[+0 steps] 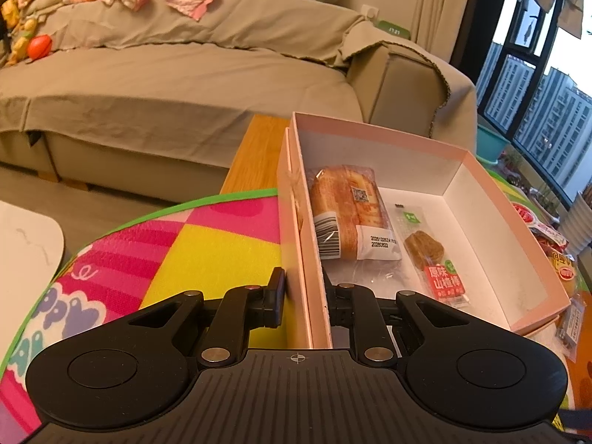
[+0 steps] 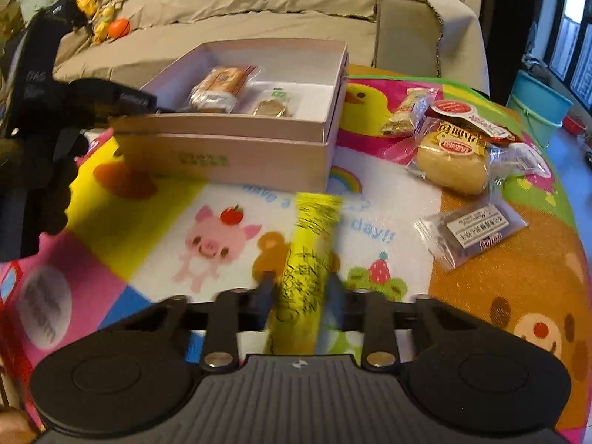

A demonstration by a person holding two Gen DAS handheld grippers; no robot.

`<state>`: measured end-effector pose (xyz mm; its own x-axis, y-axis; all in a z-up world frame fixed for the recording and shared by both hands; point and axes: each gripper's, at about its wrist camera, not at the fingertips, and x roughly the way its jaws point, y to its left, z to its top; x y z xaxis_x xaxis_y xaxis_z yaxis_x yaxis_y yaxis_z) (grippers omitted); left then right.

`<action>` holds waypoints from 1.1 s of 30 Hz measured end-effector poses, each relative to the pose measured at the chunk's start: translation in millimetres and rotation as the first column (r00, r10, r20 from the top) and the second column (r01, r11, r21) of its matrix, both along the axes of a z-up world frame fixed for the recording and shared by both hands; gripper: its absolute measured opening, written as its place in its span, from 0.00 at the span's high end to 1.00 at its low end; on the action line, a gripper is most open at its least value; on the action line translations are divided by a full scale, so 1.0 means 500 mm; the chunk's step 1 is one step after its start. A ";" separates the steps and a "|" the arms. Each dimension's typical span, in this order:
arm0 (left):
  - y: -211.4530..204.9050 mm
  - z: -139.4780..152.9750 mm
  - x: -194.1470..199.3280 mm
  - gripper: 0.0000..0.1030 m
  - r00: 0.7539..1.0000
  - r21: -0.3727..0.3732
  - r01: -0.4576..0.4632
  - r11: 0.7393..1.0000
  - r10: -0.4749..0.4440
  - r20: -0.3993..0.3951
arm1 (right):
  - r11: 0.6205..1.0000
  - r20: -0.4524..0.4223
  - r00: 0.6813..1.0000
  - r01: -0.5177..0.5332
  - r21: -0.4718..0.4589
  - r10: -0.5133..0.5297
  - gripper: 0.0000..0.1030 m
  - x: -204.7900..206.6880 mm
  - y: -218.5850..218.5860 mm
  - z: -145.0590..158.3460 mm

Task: Organize objects
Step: 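Grasp the yellow cheese stick with the right gripper, then lower the yellow cheese stick into the box and open the right gripper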

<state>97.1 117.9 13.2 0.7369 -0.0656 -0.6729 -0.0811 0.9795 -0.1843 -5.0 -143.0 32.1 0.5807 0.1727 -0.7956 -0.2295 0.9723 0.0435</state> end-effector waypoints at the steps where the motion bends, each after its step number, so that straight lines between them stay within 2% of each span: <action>1: 0.000 0.000 0.000 0.82 1.000 0.000 0.000 1.000 0.000 0.000 | 1.000 -0.010 1.000 -0.004 0.010 0.004 0.79 -0.004 -0.004 0.003; 6: 0.000 0.000 0.001 0.82 1.000 -0.006 -0.005 1.000 0.005 0.003 | 0.999 0.025 0.999 -0.037 0.009 0.037 0.79 -0.032 -0.015 0.056; 9: 0.000 0.000 0.001 0.82 1.000 -0.007 -0.006 1.000 0.006 0.003 | 0.998 0.131 0.990 -0.048 0.046 0.042 0.79 -0.034 -0.021 0.142; 13: 0.000 -0.001 0.002 0.82 1.000 -0.005 -0.004 1.000 0.004 0.003 | 0.986 0.297 0.955 -0.062 0.157 0.013 0.79 -0.007 -0.022 0.272; 16: -0.001 -0.001 0.004 0.82 1.000 -0.002 -0.003 1.000 0.003 0.001 | 0.958 0.357 0.934 -0.088 0.274 -0.016 0.79 0.038 -0.015 0.326; 19: -0.002 -0.002 0.004 0.82 1.000 0.003 0.001 1.000 -0.001 0.005 | 0.941 0.340 0.940 -0.080 0.329 -0.039 0.79 0.104 0.012 0.316; 24: 0.006 -0.005 0.005 0.81 1.000 -0.008 0.020 1.000 -0.020 0.010 | 0.949 0.208 0.974 0.019 0.314 -0.088 0.79 0.207 0.060 0.224; 28: 0.008 -0.007 0.005 0.81 1.000 -0.015 0.022 1.000 -0.022 0.013 | 0.941 0.117 0.985 0.082 0.328 -0.126 0.79 0.243 0.070 0.165; 33: 0.007 -0.008 0.006 0.81 1.000 -0.017 0.021 1.000 -0.021 0.013 | 0.945 0.091 0.985 0.110 0.307 -0.144 0.79 0.264 0.085 0.128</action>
